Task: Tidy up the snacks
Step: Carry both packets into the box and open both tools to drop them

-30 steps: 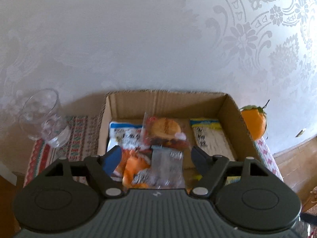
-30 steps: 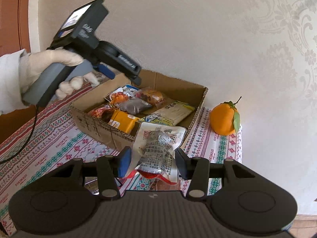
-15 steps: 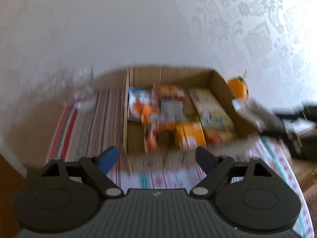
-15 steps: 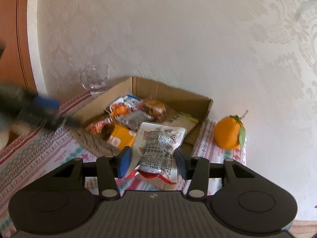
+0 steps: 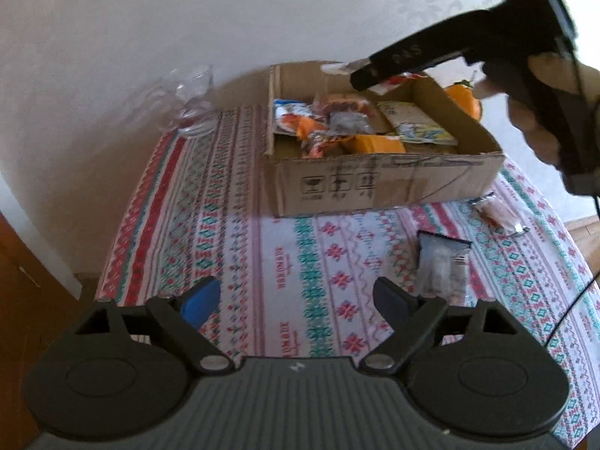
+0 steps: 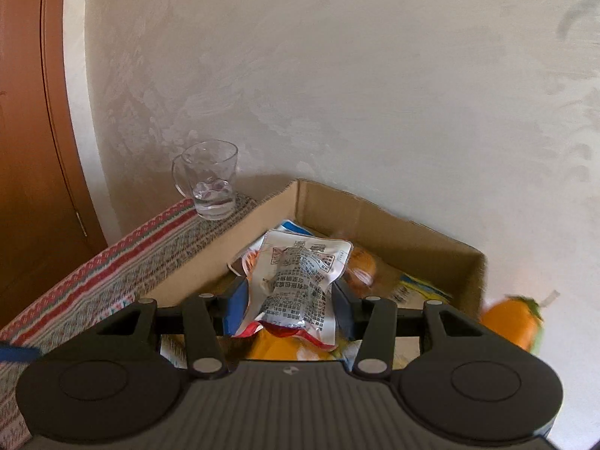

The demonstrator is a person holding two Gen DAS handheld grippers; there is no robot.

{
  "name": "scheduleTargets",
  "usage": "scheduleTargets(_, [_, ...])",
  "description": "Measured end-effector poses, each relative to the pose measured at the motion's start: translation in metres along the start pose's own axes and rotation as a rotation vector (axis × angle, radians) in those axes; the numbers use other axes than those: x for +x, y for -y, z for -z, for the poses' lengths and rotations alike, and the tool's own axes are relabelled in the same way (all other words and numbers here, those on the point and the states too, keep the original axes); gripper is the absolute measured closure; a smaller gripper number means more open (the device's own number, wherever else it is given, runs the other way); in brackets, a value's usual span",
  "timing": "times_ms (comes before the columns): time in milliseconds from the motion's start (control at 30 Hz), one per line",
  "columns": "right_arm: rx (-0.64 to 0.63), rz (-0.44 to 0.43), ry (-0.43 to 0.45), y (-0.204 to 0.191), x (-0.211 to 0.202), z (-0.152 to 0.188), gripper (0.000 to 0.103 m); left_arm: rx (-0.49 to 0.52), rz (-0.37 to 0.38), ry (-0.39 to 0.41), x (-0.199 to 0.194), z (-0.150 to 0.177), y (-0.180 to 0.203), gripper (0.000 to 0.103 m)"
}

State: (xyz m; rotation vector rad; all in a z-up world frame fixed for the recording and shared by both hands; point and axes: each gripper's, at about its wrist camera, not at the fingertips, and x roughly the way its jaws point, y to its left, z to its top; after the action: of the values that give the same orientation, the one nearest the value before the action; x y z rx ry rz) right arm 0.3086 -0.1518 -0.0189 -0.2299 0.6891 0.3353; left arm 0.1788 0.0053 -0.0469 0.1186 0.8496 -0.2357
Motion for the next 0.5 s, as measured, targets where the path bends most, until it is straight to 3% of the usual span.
scheduleTargets(300, [0.041,0.011,-0.010,0.002,0.051,-0.031,0.046,-0.050,-0.034,-0.015,0.003,0.003,-0.016,0.014])
scheduleTargets(367, [0.046,0.022,-0.031,0.004,0.056,-0.030,0.033,-0.053,-0.026,-0.022,0.003,0.003,-0.016,0.014])
scheduleTargets(433, [0.042,0.049,-0.014,0.004,0.054,-0.025,0.012,-0.051,-0.021,-0.023,0.003,0.003,-0.016,0.014])
scheduleTargets(500, [0.051,0.037,-0.007,0.008,0.047,-0.020,0.008,-0.050,-0.021,-0.025,0.003,0.004,-0.016,0.014])
